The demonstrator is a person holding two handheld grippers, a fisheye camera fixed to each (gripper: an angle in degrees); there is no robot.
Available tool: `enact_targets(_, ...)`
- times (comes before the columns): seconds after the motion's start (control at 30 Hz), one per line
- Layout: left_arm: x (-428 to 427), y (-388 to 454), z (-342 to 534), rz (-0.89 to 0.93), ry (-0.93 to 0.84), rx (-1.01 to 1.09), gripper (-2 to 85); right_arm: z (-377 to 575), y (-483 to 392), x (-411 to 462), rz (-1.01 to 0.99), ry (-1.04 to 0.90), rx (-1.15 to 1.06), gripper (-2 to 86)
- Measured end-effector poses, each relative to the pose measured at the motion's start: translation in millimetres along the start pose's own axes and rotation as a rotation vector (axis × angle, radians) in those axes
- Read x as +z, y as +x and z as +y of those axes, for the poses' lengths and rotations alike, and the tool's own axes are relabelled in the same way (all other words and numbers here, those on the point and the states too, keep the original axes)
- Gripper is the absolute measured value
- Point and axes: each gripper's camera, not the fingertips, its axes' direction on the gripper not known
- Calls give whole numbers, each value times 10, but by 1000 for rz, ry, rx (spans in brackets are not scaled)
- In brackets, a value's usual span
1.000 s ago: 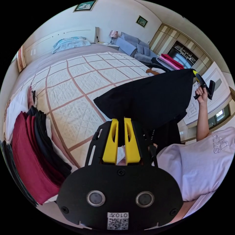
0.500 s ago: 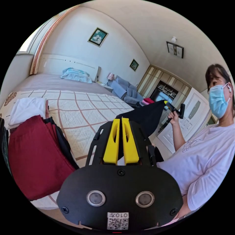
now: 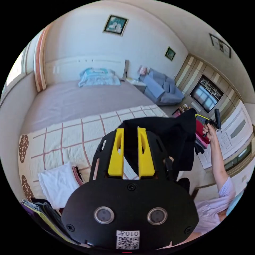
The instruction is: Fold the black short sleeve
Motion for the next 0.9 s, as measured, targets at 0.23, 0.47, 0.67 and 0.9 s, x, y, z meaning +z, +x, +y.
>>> enact_targets(0.23,776,765,1227,9,136,303,97,1127,-321,658,161,162,-166,108)
enact_targets(0.47,2285,1897,2842,-135,-181,591,126,2547,-664,2030,-63,15,-189,119)
enact_targets(0.67,2494,2329,3431,-265,-218,632,140,3018,-946,2342,-3,27,-209,132)
enact_targets(0.9,2571,2753,3601,-310,-94,853,128,3050,-1151,2644,83,0,-337,140)
